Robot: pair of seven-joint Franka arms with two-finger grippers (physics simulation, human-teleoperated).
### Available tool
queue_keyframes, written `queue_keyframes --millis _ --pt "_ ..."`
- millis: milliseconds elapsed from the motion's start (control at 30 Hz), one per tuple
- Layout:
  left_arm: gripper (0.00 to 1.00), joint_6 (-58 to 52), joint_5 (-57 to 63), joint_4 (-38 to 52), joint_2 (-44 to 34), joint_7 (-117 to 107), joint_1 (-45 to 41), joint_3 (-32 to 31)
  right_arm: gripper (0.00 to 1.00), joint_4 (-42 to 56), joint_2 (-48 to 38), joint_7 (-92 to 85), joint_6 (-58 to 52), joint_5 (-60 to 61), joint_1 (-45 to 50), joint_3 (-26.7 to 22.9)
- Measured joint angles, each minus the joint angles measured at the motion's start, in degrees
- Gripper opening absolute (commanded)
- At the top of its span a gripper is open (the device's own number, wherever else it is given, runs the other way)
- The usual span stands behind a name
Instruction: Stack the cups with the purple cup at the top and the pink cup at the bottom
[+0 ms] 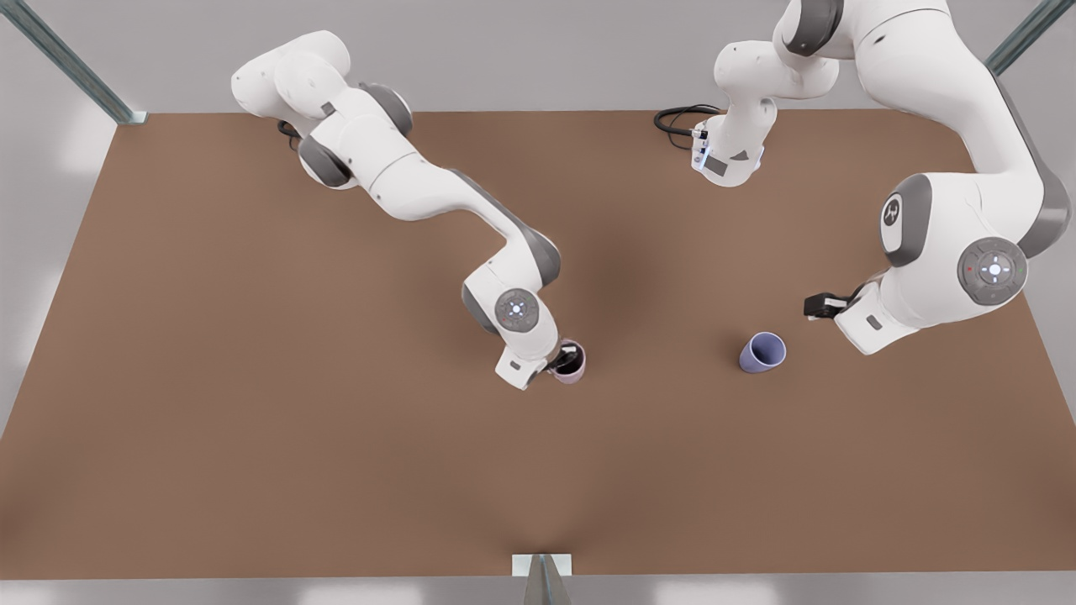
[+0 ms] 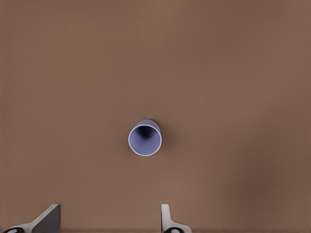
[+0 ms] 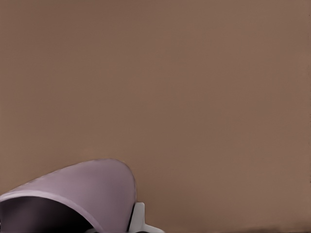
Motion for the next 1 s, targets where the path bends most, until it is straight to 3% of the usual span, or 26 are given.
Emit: queue_keyframes --millis 33,200,533,700,800,833,867,1000 --pt "1.0 0.01 0.0 0.0 0.01 0.0 0.0 0.0 0.21 0.29 0.63 1.93 0.19 0.0 0.04 -0.36" --pt "1.0 1.93 -0.53 -3.72 0.15 0.03 -0.09 1.18 0.51 0.57 1.56 10.29 0.64 -0.2 0.08 -1.03" --pt "1.0 20.87 -2.27 -29.67 -5.07 1.06 0.05 4.79 0.58 -2.22 -2.01 21.43 0.92 0.21 1.0 -1.19" --pt "1.0 30.22 -2.88 -32.71 -2.72 1.71 -0.09 4.92 0.63 -11.95 -16.34 24.9 0.15 3.47 -0.84 -2.09" --pt "1.0 33.86 -3.17 -33.15 -1.44 2.03 -0.09 4.92 0.74 -23.7 -32.04 23.86 -3.5 4.59 -9.53 -1.98" --pt "1.0 34.73 -3.24 -33.19 -0.93 2.12 -0.09 4.92 0.83 -28.98 -37.44 22.22 -5.39 4.7 -14.3 -2.15" --pt "1.0 35.49 -3.29 -33.2 -0.43 2.21 -0.1 4.95 1.0 -34.4 -42.4 20.0 -7.06 4.72 -20.07 -2.27" --pt "1.0 37.84 -3.41 -33.22 1.45 2.53 -0.09 4.93 1.0 -39.07 -49.75 10.06 -13.29 2.24 -33.25 -7.9"
